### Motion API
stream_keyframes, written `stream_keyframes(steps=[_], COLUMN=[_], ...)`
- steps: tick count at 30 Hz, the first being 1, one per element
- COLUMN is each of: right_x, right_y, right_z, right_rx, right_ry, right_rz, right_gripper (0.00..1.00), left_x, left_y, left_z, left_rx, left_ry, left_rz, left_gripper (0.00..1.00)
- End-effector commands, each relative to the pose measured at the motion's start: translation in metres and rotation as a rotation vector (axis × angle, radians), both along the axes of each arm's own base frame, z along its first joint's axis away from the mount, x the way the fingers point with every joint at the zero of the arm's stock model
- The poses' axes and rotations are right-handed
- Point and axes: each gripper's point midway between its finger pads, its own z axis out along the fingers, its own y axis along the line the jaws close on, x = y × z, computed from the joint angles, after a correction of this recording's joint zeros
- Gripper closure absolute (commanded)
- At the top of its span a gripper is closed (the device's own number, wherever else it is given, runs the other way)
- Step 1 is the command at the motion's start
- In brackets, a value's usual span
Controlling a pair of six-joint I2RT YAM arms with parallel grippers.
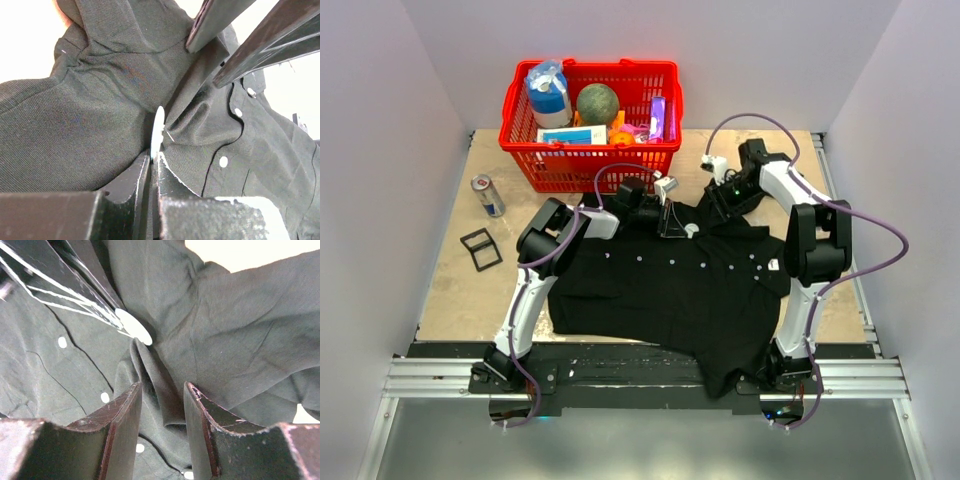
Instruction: Remove the brooch from the garment
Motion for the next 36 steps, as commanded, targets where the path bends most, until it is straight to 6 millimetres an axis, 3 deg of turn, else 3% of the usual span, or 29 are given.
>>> stream_keyframes(steps=[1,7,9,10,13,17,21,27,32,36], right_x=[0.013,0.016,0.027,0.022,0.033,0.023,-0.006,-0.024,-0.026,-0.02], right_y=[0.003,-0.01,-0.014,-0.014,-0.014,-0.01,-0.007,-0.008,-0.009,-0.014], right_z=[0.04,0.072,0.09,0.086,0.096,0.083,0.059,0.043,0.035,0.022], right_rx=[0.0,-0.078,-0.101,-0.11,-0.113,-0.087,-0.054,-0.048,-0.053,-0.09], right_ry=[-0.089,-0.163,-0.212,-0.168,-0.206,-0.185,-0.107,-0.098,-0.109,-0.1], right_rz=[0.005,0.035,0.041,0.057,0.077,0.101,0.137,0.152,0.137,0.118], right_gripper=[0.57,0.55,0.54,0.54,0.53,0.51,0.5,0.49,0.45,0.44], left_x=[0.025,0.035,0.037,0.038,0.038,0.036,0.01,0.0,0.003,0.004], left_y=[0.006,0.005,0.005,0.006,0.009,0.012,0.002,0.007,0.02,0.017], left_z=[0.005,0.009,0.012,0.008,0.009,0.009,0.016,0.019,0.023,0.034], left_rx=[0.002,-0.006,-0.018,-0.031,-0.076,-0.018,0.023,0.035,0.066,0.066], left_ry=[-0.039,-0.012,-0.011,0.013,0.051,-0.026,-0.066,-0.069,-0.101,-0.136], left_rz=[0.047,0.055,0.057,0.058,0.069,0.05,-0.02,-0.007,0.013,-0.004], left_gripper=[1.0,1.0,1.0,1.0,1.0,1.0,1.0,1.0,1.0,1.0])
